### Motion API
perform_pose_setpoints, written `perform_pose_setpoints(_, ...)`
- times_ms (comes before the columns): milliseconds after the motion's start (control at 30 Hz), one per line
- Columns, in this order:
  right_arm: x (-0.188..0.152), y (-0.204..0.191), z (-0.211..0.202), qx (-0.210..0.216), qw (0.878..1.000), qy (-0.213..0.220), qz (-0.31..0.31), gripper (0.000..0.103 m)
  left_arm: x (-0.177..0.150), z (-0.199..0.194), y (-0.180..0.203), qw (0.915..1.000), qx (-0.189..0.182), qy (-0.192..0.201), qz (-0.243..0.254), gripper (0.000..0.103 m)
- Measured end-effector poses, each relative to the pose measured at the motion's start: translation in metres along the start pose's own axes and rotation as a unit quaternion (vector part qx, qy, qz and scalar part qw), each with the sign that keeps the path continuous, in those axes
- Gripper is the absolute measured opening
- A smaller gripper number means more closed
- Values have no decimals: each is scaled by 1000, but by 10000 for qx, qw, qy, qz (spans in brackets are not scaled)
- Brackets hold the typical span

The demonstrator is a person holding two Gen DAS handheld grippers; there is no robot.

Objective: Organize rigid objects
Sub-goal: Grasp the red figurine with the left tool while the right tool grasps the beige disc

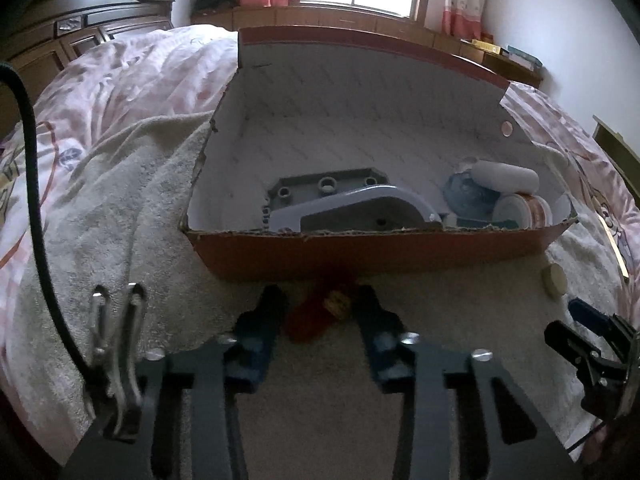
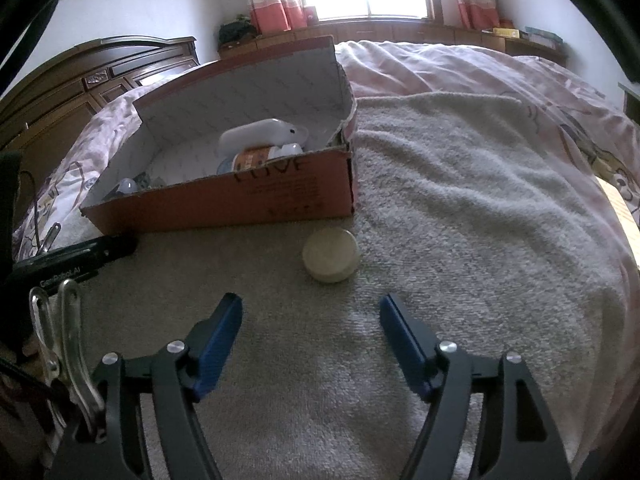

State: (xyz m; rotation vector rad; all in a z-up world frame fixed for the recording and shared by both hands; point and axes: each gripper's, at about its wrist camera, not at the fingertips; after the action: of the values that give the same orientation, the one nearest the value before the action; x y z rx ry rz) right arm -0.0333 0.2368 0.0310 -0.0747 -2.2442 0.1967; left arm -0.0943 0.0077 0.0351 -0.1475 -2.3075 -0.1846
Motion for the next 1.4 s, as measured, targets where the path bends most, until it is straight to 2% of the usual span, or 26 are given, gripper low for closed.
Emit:
perform_pose_setpoints(167, 0, 0, 0, 2, 10000, 3, 1, 76, -3, -5, 3, 10000, 3, 12, 98, 23)
perform_pose_setpoints(467, -1, -2, 1, 2, 10000, -9, -11, 76, -11, -9, 6, 9999, -60, -8, 147, 22)
perform_pose_setpoints(633, 10, 2, 5, 31, 10000, -26, 18, 76, -11, -8, 5, 9999, -84, -14, 121, 22)
perform_pose_setpoints(933, 18, -2, 20, -295, 9994, 3, -201, 74, -11, -7, 4, 9999, -113, -21, 73, 22)
perform_pose_setpoints(1033, 18, -7, 22, -541, 9979, 5, -366, 60, -11, -6, 3, 9999, -99, -28, 63, 22)
perform_pose_setpoints(1100, 18, -7, 21, -664, 9971, 31, -378, 45, -11, -6, 3, 9999, -100, -35, 50, 22)
perform_pose_setpoints(1167, 19, -5, 20, -695, 9969, 56, -363, 35, -11, -7, 4, 9999, -100, -34, 54, 22)
perform_pose_setpoints(1400, 19, -4, 14, -555, 9979, 108, -315, 33, -10, -13, 3, 9999, -128, -11, 21, 22)
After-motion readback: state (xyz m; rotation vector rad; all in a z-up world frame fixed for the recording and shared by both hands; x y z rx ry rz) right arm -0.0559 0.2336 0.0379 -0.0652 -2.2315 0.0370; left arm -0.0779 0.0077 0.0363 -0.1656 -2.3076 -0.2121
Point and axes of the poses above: each gripper's, at about its wrist camera, not at the fingertips, and z roughly the way its jaws point, y to its right, x to its top, and after that the axes turned 5 degrees about y, right-handed
